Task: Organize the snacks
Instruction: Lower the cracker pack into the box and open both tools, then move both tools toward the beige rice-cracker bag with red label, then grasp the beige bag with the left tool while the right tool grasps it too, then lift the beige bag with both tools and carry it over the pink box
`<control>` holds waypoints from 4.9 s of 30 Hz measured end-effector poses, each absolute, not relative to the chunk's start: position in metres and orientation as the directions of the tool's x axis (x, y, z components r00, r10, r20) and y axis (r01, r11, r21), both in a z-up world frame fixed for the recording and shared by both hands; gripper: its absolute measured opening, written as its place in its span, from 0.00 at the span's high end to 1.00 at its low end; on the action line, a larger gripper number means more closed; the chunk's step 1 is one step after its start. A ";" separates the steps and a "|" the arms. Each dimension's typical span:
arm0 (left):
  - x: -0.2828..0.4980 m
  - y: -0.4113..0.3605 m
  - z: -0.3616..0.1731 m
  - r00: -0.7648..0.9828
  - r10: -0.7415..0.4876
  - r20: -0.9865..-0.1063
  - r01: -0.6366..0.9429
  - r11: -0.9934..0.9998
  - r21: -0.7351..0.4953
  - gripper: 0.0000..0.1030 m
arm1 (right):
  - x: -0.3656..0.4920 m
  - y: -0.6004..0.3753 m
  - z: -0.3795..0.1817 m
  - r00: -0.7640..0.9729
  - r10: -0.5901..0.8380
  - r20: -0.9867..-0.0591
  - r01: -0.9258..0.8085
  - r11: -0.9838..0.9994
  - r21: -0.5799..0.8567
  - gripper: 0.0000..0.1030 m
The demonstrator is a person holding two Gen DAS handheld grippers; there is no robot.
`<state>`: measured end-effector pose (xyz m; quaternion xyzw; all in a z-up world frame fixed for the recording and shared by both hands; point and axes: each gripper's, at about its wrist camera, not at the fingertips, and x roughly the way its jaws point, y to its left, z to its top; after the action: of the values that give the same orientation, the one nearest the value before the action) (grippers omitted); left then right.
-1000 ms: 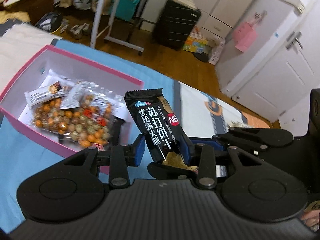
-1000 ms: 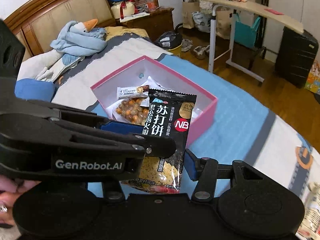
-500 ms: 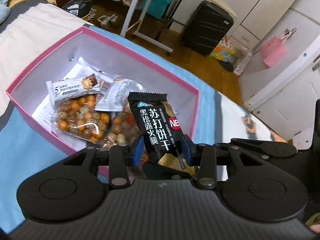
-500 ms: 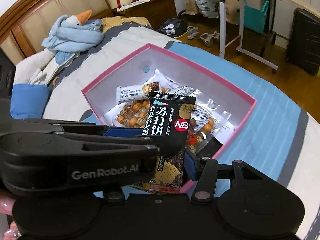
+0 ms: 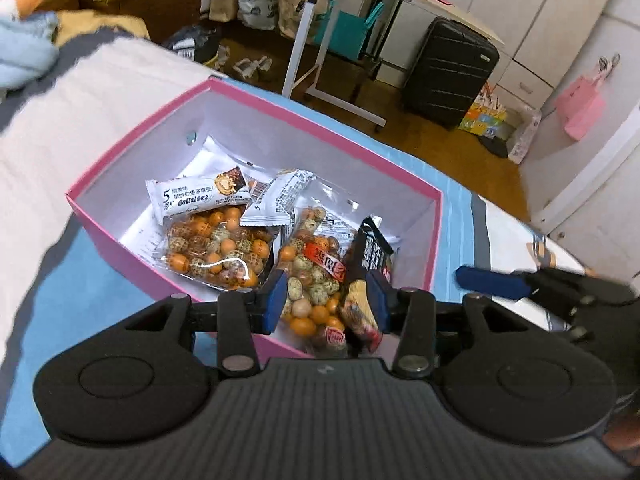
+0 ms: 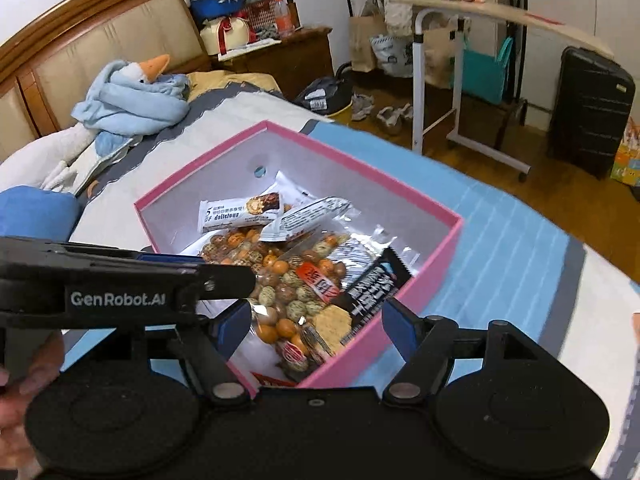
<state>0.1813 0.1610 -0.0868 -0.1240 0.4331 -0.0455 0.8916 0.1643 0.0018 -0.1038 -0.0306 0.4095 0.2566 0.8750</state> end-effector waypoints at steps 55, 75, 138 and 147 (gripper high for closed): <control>0.180 -0.237 -0.151 0.517 -0.558 -0.649 0.518 0.808 -0.282 0.15 | 0.069 -0.453 -0.200 0.644 0.168 -0.747 -0.276 0.961 -0.022 0.06; 0.219 -0.272 -0.225 0.304 -0.711 -0.634 0.365 0.702 -0.612 0.43 | 0.076 -0.454 -0.246 0.735 0.250 -0.630 -0.323 0.946 -0.002 0.08; 0.103 0.155 -0.026 0.515 -0.595 -0.617 0.208 0.785 -0.584 0.38 | 0.012 -0.066 -0.042 0.612 0.414 -0.674 -0.573 0.819 -0.017 0.21; 0.174 0.170 -0.036 0.531 -0.492 -0.690 0.149 0.856 -0.496 0.37 | 0.071 -0.042 -0.069 0.640 0.440 -0.630 -0.525 0.849 0.060 0.21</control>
<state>0.1738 0.1700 -0.0365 -0.1924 0.4462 -0.1877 0.8536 0.0711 -0.0421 -0.0689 -0.0644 0.3297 0.2672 0.9032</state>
